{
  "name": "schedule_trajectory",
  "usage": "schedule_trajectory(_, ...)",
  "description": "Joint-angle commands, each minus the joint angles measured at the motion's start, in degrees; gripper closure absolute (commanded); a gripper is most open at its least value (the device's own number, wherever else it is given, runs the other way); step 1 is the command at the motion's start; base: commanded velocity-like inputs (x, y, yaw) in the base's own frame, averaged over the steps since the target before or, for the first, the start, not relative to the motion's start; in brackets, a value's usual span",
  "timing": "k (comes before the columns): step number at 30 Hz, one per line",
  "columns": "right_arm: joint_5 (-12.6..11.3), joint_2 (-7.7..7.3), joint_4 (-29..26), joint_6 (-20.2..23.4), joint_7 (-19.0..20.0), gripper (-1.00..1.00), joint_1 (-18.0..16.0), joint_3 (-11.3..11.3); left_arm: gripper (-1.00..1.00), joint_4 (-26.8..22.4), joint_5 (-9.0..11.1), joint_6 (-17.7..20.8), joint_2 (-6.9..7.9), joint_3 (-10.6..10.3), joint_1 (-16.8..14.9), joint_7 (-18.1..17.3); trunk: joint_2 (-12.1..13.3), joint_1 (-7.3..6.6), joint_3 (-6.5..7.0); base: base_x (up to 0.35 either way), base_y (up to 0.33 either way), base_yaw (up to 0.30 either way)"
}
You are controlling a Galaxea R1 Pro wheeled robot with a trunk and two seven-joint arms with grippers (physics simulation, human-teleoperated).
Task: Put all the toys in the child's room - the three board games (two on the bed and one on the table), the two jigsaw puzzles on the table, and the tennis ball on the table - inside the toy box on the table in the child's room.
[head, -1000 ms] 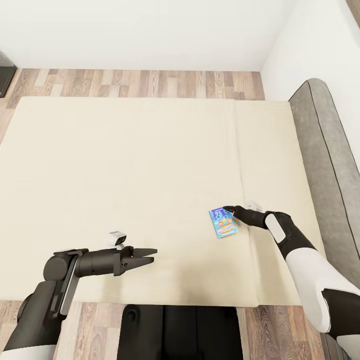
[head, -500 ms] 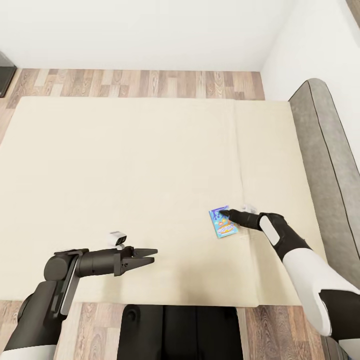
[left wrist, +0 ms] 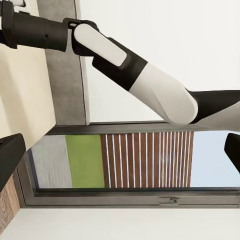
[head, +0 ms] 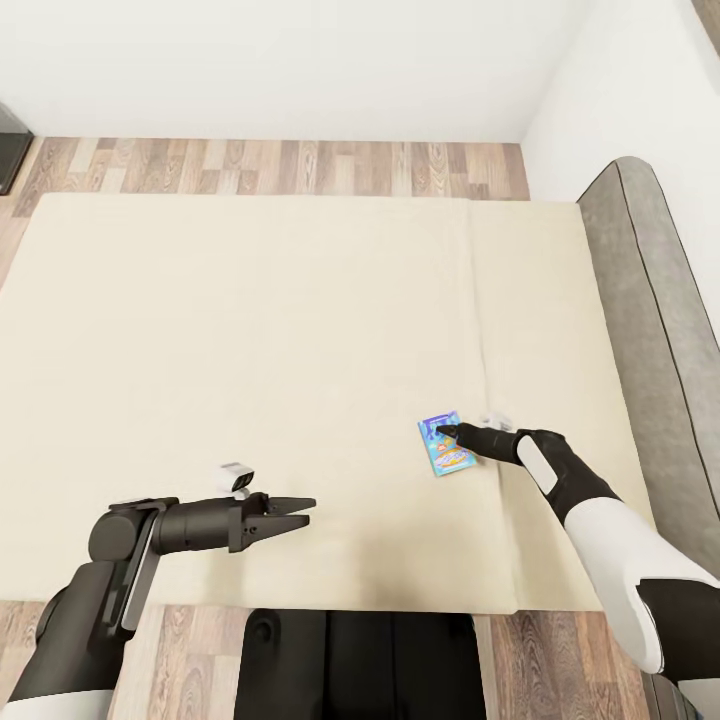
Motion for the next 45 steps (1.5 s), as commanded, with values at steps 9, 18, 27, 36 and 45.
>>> schedule_trajectory(9, -0.3, -0.05, 0.0, 0.3, 0.0, -1.0, 0.1, 0.3, -1.0, 0.0, 0.0, 0.6, 0.0, -0.1, 0.0, -0.2, -0.1, 0.03, -0.06, 0.0, 0.0, 0.0)
schedule_trajectory(18, -0.4, -0.05, 0.0, 0.5, 0.6, -1.0, 0.2, 0.3, -1.0, 0.0, -0.1, 0.6, 0.0, -0.3, 0.0, -0.2, -0.1, 0.03, -0.06, 0.0, 0.04, 0.0)
schedule_trajectory(27, -0.4, -0.05, 0.0, 0.6, 0.7, -1.0, 0.2, 0.4, -1.0, 0.0, -0.1, 0.6, -0.05, -0.3, 0.0, -0.2, -0.1, 0.03, -0.06, 0.0, 0.023, 0.0)
schedule_trajectory(36, -0.4, 0.44, 0.0, 0.6, 0.7, -1.0, 0.2, 0.4, -1.0, 0.0, -0.1, 0.6, -0.08, -0.3, 0.0, -0.2, -0.1, 0.03, -0.06, 0.0, 0.091, 0.0)
schedule_trajectory(45, -0.3, 1.16, 0.0, 0.6, 0.7, -1.0, 0.2, 0.5, -1.0, 0.0, -0.1, 0.6, -0.09, -0.3, 0.0, -0.2, -0.1, 0.03, -0.06, 0.0, 0.151, 0.0)
